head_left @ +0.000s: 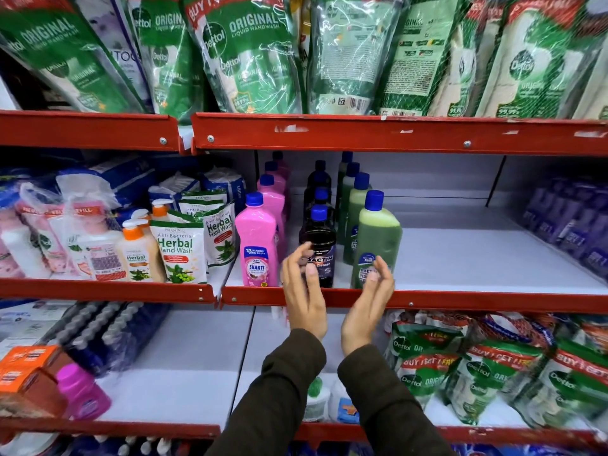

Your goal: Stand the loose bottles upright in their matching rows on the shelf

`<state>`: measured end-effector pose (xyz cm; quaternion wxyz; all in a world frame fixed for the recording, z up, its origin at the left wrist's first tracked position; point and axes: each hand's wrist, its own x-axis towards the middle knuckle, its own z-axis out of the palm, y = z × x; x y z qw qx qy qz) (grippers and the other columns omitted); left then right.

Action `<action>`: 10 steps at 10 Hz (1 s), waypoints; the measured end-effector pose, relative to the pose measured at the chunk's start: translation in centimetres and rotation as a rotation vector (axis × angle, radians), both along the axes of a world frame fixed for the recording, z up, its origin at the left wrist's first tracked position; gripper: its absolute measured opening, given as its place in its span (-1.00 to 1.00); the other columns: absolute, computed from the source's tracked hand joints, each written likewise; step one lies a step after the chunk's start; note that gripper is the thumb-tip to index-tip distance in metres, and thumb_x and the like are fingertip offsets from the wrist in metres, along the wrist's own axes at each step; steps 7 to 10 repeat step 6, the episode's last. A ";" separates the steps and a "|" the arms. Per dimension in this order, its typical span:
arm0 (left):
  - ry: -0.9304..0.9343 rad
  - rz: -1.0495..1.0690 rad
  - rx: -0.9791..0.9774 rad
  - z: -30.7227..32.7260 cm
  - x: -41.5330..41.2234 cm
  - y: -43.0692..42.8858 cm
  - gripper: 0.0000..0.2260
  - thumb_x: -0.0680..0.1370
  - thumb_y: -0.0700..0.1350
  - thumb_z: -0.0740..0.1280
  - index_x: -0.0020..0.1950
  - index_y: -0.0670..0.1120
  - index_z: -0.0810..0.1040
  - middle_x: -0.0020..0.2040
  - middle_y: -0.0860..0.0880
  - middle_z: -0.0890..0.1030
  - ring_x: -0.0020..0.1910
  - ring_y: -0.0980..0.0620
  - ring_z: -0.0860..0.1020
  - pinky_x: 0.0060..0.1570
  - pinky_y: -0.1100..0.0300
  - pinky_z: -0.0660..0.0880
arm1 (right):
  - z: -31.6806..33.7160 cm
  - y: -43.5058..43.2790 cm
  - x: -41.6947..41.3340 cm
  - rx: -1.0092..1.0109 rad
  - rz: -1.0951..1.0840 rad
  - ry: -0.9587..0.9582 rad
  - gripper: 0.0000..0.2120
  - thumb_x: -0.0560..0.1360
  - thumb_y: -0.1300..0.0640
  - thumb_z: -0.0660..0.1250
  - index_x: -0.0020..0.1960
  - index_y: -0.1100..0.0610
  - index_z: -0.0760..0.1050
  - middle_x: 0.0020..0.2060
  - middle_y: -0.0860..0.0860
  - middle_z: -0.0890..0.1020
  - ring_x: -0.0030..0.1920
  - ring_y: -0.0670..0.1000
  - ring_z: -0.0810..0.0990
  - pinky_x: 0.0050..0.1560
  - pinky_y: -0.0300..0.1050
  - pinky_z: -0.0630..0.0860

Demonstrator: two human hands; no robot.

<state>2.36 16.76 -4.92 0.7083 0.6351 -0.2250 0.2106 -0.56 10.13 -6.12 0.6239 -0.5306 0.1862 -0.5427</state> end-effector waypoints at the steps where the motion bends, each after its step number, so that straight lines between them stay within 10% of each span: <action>1: -0.011 -0.190 0.093 0.2 -0.9 -2.5 -0.61 0.66 0.02 0.06 0.45 -0.01 0.39 0.37 0.00 0.48 0.38 0.13 0.44 0.38 0.28 0.35 | 0.3 -3.0 -0.7 0.039 -0.023 0.030 -0.55 0.64 -0.02 0.05 0.49 0.08 0.29 0.46 0.06 0.32 0.40 -0.06 0.36 0.40 -0.17 0.31; 4: 0.416 -0.384 0.291 1.7 -2.5 -8.2 -0.42 0.66 0.19 -0.02 0.62 -0.01 -0.02 0.65 0.02 0.06 0.63 0.09 0.01 0.45 0.28 -0.07 | 0.7 -8.3 -2.2 -0.001 0.241 0.149 -0.60 0.69 0.04 0.06 0.51 0.01 0.32 0.48 -0.06 0.40 0.42 -0.18 0.37 0.21 -0.56 0.31; 6: 0.414 -0.359 0.272 2.0 -3.2 -8.4 -0.33 0.60 0.29 0.00 0.62 0.00 0.01 0.64 0.01 0.08 0.63 0.07 0.03 0.53 0.19 -0.04 | 1.1 -9.1 -3.3 -0.033 0.262 0.199 -0.59 0.68 0.02 0.09 0.52 0.00 0.31 0.49 -0.06 0.39 0.43 -0.15 0.36 0.47 -0.18 0.32; 10: 0.414 -0.359 0.272 2.0 -3.2 -8.4 -0.33 0.60 0.29 0.00 0.62 0.00 0.01 0.64 0.01 0.08 0.63 0.07 0.03 0.53 0.19 -0.04 | 1.1 -9.1 -3.3 -0.033 0.262 0.199 -0.59 0.68 0.02 0.09 0.52 0.00 0.31 0.49 -0.06 0.39 0.43 -0.15 0.36 0.47 -0.18 0.32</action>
